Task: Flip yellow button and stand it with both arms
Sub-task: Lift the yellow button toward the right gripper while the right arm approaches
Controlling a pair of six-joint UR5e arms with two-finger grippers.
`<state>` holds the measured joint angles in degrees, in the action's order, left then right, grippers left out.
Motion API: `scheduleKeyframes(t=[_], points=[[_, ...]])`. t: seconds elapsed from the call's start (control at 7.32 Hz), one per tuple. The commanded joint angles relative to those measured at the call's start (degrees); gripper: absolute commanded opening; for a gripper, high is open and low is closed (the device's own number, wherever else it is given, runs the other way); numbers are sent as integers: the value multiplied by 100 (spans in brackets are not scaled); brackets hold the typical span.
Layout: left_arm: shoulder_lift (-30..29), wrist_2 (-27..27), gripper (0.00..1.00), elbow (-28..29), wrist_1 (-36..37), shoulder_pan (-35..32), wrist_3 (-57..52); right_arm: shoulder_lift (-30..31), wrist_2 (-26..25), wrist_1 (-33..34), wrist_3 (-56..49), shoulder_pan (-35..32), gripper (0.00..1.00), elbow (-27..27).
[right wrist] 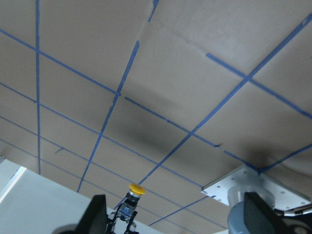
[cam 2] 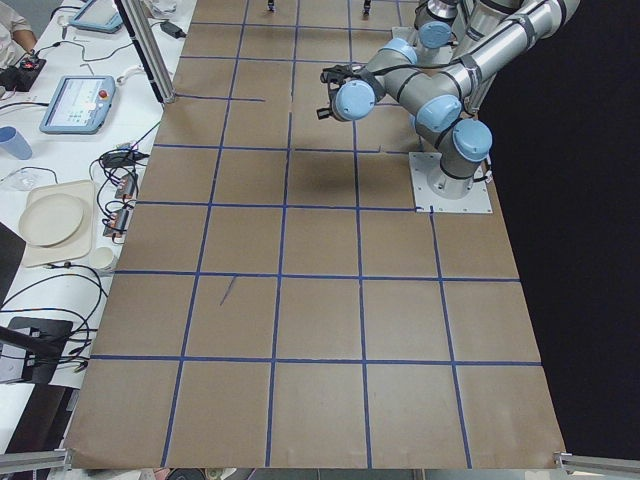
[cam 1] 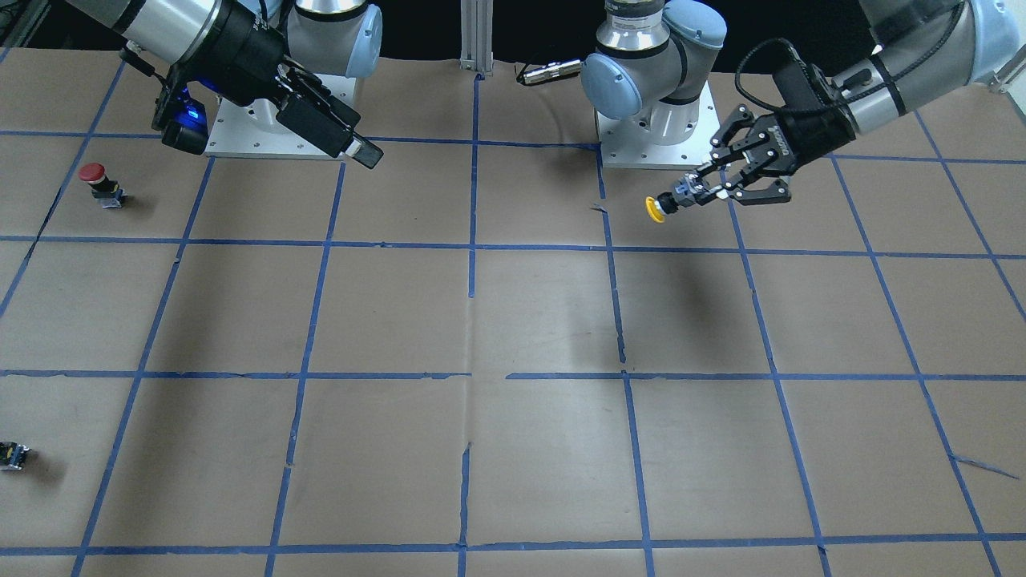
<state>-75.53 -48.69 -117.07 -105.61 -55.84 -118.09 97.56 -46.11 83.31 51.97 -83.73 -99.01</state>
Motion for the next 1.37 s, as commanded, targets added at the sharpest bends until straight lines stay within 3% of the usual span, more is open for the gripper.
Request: scheduleKeyframes(t=[0.0,0.27,0.55,0.96,1.23], points=[[108,1803,8,0,-451,-829,58,-35,733,-549,217,346,100,-57],[117,3246,9,-35,-478,-1287,93,-306,1399,-1071,226,445,100,-136],[187,4346,10,-175,-540,-1928,84,-255,1735,-1658,226,375,100,-180],[109,5000,11,-334,-461,-2335,-144,-220,1948,-1599,165,-30,100,-111],[91,5063,11,-334,-470,-2335,-135,-237,2087,-1206,173,-30,100,-110]])
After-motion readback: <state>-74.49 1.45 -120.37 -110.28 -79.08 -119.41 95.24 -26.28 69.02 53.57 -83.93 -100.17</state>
